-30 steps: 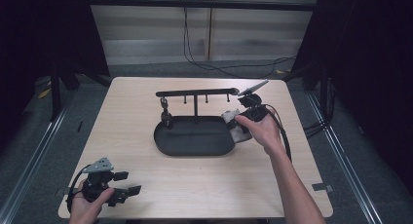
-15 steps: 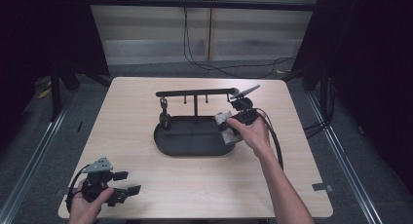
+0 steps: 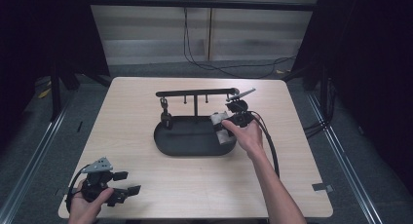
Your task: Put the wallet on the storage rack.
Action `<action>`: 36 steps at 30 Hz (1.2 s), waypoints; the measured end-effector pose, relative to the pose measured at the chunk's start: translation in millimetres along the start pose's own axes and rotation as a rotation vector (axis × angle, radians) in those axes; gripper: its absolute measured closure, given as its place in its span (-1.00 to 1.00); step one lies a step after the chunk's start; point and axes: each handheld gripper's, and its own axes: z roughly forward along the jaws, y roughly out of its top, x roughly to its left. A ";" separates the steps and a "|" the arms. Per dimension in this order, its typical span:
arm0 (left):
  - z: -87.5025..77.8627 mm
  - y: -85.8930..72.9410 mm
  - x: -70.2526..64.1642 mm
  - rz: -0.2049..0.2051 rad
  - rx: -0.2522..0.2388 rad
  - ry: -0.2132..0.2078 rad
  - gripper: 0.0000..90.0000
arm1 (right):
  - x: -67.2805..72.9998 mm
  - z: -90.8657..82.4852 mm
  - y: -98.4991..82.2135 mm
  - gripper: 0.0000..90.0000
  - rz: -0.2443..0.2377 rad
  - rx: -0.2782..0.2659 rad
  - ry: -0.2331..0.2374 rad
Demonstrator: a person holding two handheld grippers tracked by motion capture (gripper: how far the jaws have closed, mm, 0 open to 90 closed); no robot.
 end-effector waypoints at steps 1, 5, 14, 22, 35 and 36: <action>0.1 0.0 0.1 -0.002 0.000 0.002 -0.54 | -1.3 -0.2 -0.5 -0.28 0.004 -0.001 0.008; 0.5 0.0 0.1 -0.002 0.003 0.000 -0.54 | -9.8 0.4 -4.8 -0.28 0.054 -0.025 0.018; 1.0 -0.3 0.2 -0.003 0.006 0.003 -0.54 | -17.8 14.9 -9.1 -0.28 0.116 -0.034 0.038; 0.2 -0.3 1.1 -0.004 0.003 0.001 -0.54 | -20.4 35.6 -12.0 -0.28 0.149 -0.021 0.062; -0.1 -0.4 0.5 -0.003 0.003 -0.001 -0.54 | -20.0 53.5 -18.9 -0.32 0.119 0.008 -0.004; -0.1 -0.4 1.1 -0.004 0.006 -0.002 -0.54 | -20.6 54.2 -20.3 -0.33 0.127 -0.004 0.002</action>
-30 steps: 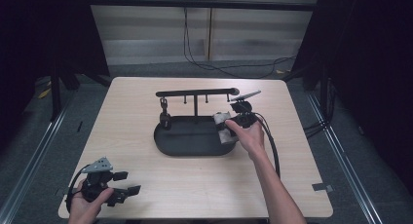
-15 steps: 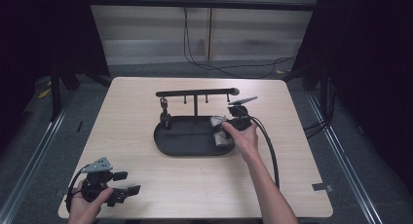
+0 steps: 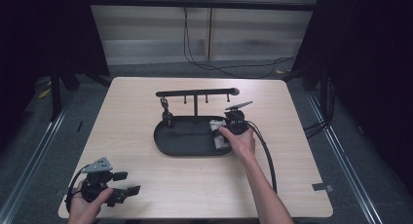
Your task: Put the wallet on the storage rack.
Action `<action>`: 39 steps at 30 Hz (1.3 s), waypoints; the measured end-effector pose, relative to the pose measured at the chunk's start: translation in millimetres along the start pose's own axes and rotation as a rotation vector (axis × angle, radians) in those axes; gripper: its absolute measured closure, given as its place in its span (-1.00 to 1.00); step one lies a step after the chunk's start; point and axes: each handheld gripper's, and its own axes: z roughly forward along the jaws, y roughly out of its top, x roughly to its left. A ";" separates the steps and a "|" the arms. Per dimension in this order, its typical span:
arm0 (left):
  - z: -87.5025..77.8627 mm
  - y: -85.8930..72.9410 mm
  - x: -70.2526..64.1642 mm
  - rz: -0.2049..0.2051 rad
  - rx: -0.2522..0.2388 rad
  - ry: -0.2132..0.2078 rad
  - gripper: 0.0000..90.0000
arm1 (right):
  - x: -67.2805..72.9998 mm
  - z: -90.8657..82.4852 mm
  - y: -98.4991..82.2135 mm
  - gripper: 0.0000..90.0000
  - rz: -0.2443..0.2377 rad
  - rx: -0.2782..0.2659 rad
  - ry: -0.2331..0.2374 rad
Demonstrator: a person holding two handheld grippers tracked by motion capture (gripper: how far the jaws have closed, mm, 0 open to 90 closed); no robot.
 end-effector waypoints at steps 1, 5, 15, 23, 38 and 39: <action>0.1 0.0 0.2 -0.001 0.001 0.001 -0.54 | -0.7 0.9 -1.0 -0.35 -0.002 0.000 0.004; 0.3 0.1 -0.2 0.001 -0.001 0.001 -0.54 | 1.1 1.9 -1.6 -0.39 -0.022 0.004 -0.004; 0.4 0.3 -0.1 -0.001 -0.005 0.000 -0.54 | -1.7 -11.3 -2.2 -0.45 -0.031 -0.029 -0.018; -1.9 0.2 0.1 -0.015 -0.039 0.003 -0.48 | -5.5 -38.2 -5.6 -0.58 -0.069 -0.116 0.003; -0.3 -0.2 3.7 -0.049 -0.035 0.002 -0.48 | -24.7 -67.1 -29.4 -0.69 -0.062 -0.195 0.002; 0.0 -0.2 3.8 -0.053 -0.034 0.009 -0.48 | -25.1 -69.0 -30.9 -0.69 -0.062 -0.196 -0.007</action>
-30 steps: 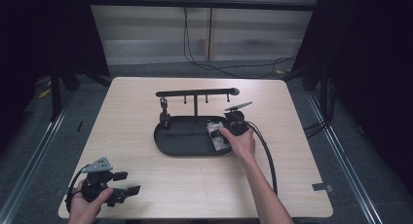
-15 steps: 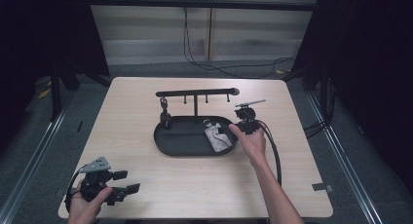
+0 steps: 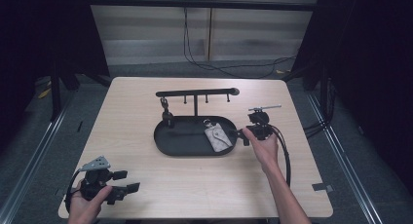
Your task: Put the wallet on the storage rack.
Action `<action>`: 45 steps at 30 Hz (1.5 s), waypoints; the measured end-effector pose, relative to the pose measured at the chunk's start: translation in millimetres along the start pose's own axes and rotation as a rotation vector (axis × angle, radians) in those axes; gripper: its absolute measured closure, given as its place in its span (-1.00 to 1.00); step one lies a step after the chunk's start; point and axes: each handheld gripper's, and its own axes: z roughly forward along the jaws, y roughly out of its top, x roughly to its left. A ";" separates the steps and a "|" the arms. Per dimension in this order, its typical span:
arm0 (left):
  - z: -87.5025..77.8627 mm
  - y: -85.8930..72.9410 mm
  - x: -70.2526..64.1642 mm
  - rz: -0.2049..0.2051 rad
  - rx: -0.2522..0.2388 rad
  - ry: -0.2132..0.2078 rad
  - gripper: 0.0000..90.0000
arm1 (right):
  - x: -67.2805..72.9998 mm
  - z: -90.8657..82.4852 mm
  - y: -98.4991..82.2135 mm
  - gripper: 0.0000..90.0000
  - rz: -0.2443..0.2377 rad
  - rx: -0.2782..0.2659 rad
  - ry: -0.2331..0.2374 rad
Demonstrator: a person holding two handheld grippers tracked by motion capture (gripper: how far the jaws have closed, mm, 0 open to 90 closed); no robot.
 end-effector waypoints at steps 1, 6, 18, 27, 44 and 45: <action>0.0 0.1 0.7 0.003 0.007 0.002 -0.48 | -0.5 -2.4 -0.8 -0.69 0.001 0.000 -0.008; -0.4 0.5 1.7 -0.008 0.008 0.022 -0.49 | -4.4 -16.0 -4.7 -0.69 -0.001 -0.029 -0.007; -3.6 -0.2 1.9 -0.015 -0.013 0.040 -0.49 | -12.2 -42.8 -32.6 -0.65 -0.013 -0.075 -0.044; -2.1 -1.2 2.1 -0.029 -0.032 0.022 -0.50 | -18.9 -65.9 -55.8 -0.61 -0.002 -0.091 -0.057; -2.4 -0.9 0.9 -0.042 -0.037 0.022 -0.54 | -25.3 -89.5 -111.0 -0.61 0.005 -0.076 -0.089; -2.7 -0.8 1.2 -0.042 -0.037 0.025 -0.54 | -25.3 -89.6 -115.2 -0.61 0.003 -0.082 -0.099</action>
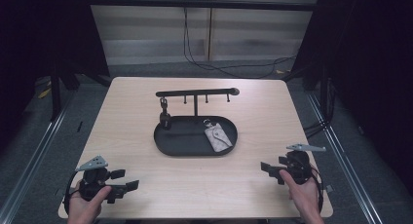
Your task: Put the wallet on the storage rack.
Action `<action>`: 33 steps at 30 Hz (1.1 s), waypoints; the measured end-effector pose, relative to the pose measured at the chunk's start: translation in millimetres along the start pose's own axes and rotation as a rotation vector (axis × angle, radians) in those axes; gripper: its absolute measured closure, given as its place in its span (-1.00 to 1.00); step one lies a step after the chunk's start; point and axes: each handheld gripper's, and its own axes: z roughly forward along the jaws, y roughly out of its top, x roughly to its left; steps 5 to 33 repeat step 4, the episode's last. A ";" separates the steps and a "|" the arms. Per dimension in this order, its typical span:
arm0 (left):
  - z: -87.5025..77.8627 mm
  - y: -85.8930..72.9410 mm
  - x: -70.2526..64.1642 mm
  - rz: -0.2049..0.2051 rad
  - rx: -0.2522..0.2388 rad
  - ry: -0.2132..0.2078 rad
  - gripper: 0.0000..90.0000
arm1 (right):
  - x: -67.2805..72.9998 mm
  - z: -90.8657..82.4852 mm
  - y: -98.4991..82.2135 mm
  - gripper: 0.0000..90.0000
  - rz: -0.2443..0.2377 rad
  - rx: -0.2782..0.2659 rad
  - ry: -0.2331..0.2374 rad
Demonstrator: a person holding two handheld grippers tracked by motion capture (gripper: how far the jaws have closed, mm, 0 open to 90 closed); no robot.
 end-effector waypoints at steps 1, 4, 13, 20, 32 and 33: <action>0.0 0.2 0.1 -0.001 0.001 -0.001 -0.54 | -0.2 0.1 -4.3 -0.61 -0.003 -0.003 -0.011; -0.7 1.7 -0.1 0.018 0.006 0.000 -0.54 | -2.4 6.8 -18.0 -0.58 0.019 0.002 -0.040; -0.7 1.7 -0.1 0.018 0.006 0.000 -0.54 | -2.4 6.8 -18.0 -0.58 0.019 0.002 -0.040; -0.7 1.7 -0.1 0.018 0.006 0.000 -0.54 | -2.4 6.8 -18.0 -0.58 0.019 0.002 -0.040; -0.7 1.7 -0.1 0.018 0.006 0.000 -0.54 | -2.4 6.8 -18.0 -0.58 0.019 0.002 -0.040; -0.7 1.7 -0.1 0.018 0.006 0.000 -0.54 | -2.4 6.8 -18.0 -0.58 0.019 0.002 -0.040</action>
